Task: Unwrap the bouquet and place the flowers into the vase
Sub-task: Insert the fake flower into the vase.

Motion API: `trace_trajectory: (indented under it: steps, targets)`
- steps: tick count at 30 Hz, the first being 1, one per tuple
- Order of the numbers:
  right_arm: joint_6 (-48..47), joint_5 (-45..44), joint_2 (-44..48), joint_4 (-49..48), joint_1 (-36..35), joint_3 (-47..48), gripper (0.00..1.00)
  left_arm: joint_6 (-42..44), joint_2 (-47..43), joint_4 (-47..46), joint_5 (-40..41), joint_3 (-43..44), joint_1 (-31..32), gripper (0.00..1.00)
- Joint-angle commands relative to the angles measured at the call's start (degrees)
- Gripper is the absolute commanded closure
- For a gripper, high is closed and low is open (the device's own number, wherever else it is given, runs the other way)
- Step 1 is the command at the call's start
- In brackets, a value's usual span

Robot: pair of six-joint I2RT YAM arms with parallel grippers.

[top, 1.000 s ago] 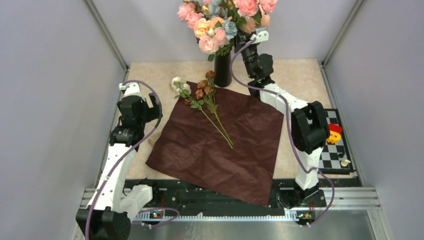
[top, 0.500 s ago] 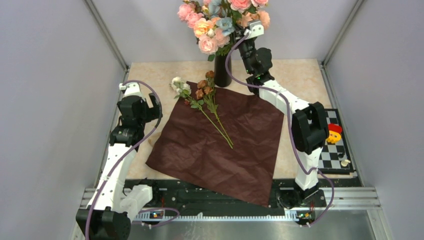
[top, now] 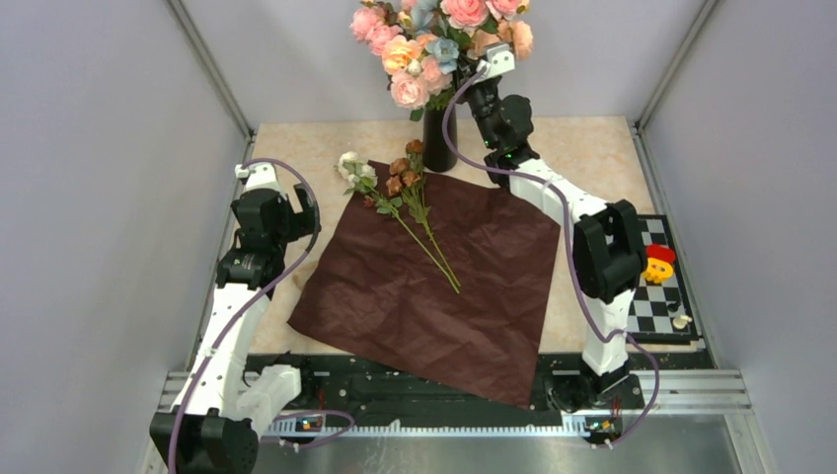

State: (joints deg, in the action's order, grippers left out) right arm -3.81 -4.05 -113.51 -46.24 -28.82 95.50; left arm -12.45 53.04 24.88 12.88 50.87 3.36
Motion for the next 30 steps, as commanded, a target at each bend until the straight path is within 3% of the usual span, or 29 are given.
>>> trace_trajectory:
  steps: [1, 30]
  targets:
    - [2.53, 0.75, -1.26, -0.47, -0.45, -1.78, 1.00, 0.03, -0.22, -1.48, -0.58, -0.15, -0.37, 0.01]
    - [5.39, 1.37, -5.46, 1.94, -0.45, -4.82, 1.00, -0.03, 0.14, -1.42, -0.67, -0.13, -0.37, 0.01]
